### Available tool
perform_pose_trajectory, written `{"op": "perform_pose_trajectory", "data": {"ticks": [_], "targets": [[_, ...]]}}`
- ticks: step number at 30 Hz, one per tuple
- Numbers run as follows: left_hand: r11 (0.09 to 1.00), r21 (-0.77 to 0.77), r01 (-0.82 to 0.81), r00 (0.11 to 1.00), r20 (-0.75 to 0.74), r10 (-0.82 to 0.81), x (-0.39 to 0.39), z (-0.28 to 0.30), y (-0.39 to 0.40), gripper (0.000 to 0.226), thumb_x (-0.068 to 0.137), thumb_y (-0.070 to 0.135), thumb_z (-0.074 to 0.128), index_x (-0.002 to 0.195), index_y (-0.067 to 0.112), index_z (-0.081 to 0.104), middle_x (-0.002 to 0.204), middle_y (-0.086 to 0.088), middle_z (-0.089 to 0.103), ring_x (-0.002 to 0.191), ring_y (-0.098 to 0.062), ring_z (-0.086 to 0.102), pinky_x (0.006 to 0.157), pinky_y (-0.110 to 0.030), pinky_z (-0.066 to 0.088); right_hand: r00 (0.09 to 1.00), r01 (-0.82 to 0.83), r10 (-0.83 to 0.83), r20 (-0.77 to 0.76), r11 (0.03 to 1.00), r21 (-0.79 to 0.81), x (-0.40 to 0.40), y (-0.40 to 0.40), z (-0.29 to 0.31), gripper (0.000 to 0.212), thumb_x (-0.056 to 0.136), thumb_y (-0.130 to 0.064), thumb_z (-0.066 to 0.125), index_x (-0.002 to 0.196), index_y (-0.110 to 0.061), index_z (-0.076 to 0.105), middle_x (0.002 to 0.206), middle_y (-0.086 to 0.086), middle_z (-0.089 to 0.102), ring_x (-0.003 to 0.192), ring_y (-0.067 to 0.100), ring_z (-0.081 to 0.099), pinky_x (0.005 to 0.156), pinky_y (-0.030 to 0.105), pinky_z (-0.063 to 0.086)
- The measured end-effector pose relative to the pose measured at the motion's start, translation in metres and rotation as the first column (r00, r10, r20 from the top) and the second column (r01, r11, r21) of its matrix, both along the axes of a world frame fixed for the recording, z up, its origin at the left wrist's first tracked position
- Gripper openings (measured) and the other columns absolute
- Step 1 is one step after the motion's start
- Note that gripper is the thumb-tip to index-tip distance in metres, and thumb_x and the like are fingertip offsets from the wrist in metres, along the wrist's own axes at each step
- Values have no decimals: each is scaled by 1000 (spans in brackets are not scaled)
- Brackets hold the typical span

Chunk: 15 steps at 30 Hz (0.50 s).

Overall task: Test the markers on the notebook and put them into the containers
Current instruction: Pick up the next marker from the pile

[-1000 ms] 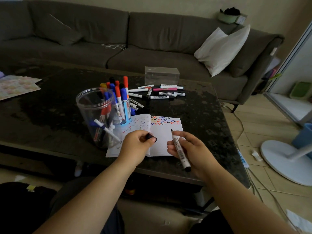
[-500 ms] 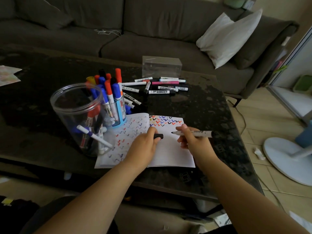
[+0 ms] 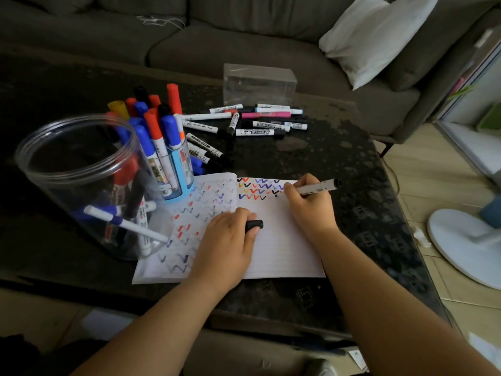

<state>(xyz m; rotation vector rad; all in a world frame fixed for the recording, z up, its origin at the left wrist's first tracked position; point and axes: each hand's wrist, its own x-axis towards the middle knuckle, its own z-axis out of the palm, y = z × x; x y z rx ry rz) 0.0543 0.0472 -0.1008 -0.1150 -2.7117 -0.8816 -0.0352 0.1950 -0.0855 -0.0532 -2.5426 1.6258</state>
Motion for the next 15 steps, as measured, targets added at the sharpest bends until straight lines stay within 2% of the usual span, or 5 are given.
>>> {"op": "perform_pose_trajectory", "data": {"ticks": [4,7,9,11,15], "targets": [[1000,10,-7,1000,3,7,1,1,1,25,96,33,43,115,18,48,115,3,57,106,-11,46,89,-19,32,1000,-25,25,6,1000,13,-2,1,-3,24,90,-24,61,78,-8,49,63,5,54,57,13,47,51,23,40],[1000,5,-3,1000,1,3,0,0,1,23,96,30,45,113,16,49,113,0,59,104,-14,49,89,-23,34,1000,-26,26,-6,1000,17,-2,0,-3,25,90,-24,61,79,-5,50,71,17,60,61,19,50,57,30,43],[1000,1,0,1000,3,0,0,-1,2,22,95,30,45,112,15,49,112,-1,60,103,-16,50,89,-25,36,1000,-28,29,-10,999,33,-2,0,-3,24,90,-25,61,77,-8,49,73,17,61,62,18,51,56,28,44],[1000,2,-4,1000,2,4,0,-1,1,22,96,30,45,112,15,49,112,-2,60,103,-16,50,89,-26,36,999,-34,34,-9,998,51,-2,0,-4,24,90,-26,61,75,-12,48,70,11,60,61,15,51,52,20,42],[1000,-9,-11,1000,0,11,1,-3,1,22,96,31,44,112,17,47,113,0,59,103,-14,49,88,-24,36,999,-43,43,6,996,79,-3,0,-5,23,90,-23,61,81,-5,51,67,5,57,60,12,50,47,14,39]]}}
